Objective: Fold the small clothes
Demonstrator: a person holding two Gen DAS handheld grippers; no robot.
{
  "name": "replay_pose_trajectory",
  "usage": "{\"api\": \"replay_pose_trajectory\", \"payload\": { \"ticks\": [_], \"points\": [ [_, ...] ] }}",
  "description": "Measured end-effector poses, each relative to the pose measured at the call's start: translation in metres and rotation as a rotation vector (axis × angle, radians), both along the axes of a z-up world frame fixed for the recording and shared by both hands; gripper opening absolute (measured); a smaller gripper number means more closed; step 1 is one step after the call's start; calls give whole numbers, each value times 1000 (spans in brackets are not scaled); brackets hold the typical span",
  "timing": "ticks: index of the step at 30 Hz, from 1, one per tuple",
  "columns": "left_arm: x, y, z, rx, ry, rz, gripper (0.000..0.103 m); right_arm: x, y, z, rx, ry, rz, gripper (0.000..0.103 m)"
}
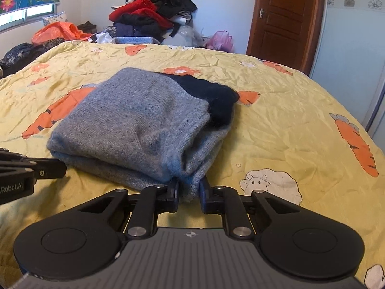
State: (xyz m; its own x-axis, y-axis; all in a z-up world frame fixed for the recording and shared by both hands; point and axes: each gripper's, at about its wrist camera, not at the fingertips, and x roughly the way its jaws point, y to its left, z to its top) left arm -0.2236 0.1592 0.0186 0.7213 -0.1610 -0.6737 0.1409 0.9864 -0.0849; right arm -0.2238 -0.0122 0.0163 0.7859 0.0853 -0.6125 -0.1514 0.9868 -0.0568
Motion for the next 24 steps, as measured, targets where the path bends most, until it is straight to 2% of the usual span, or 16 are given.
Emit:
{"api": "replay_pose_trajectory", "payload": {
  "ticks": [11,14,17,24],
  "points": [
    [7,-9,2,-28,12,-6,0,-1,1,-3,-7,6,-12,22],
    [12,-12,-8,-18,44,-5,0,-1,3,-5,-19,2,-7,22],
    [7,-15,-11,5,24,-4,0,0,4,-5,-27,6,-12,22],
    [4,-19,-12,1,2,87,0,-2,6,-8,-35,-9,-44,25]
  ]
}}
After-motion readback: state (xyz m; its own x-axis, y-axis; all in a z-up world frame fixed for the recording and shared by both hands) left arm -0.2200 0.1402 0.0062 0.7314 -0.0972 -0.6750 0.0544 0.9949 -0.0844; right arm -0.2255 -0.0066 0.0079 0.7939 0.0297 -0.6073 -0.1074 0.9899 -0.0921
